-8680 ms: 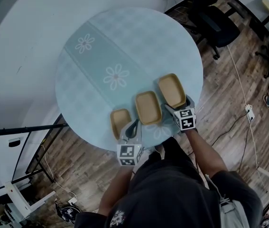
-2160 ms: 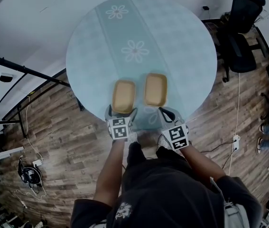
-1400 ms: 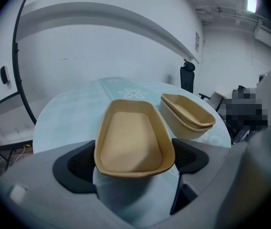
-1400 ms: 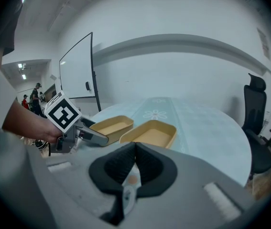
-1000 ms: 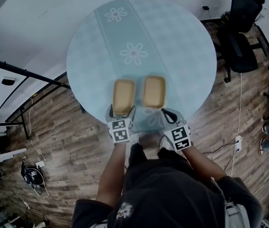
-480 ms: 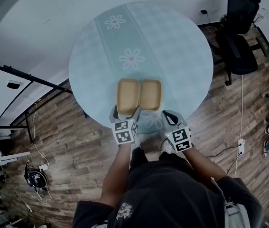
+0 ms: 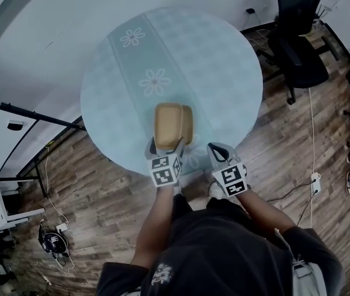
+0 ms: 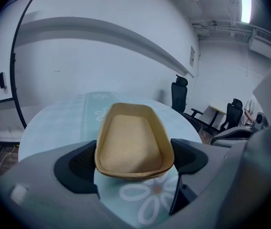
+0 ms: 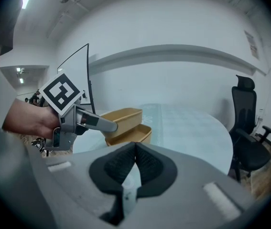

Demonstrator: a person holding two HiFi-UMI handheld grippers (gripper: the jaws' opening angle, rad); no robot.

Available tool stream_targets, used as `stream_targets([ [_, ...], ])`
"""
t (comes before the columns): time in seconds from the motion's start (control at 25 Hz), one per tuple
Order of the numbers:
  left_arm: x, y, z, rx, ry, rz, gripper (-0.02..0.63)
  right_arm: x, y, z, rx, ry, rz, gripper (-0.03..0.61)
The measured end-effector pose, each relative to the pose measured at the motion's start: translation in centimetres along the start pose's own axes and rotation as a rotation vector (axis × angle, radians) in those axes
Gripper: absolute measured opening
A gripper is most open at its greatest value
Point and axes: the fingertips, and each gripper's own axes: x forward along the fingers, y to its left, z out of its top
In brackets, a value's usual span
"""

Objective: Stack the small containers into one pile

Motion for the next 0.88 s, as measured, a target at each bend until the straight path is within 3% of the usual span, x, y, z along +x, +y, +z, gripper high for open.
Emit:
stream_targets([
  [0.28,1.5,-2.4,-0.9,-0.012,0.026,0.005,0.489,-1.6,-2.4,-1.2,0.005,0.008,-0.016,0.002],
  [0.88,3.9,-3.3,-2.2,-0.022,0.057,0.028,0.492,-2.1,-4.9,-1.6,0.005,0.014,-0.025,0.002],
])
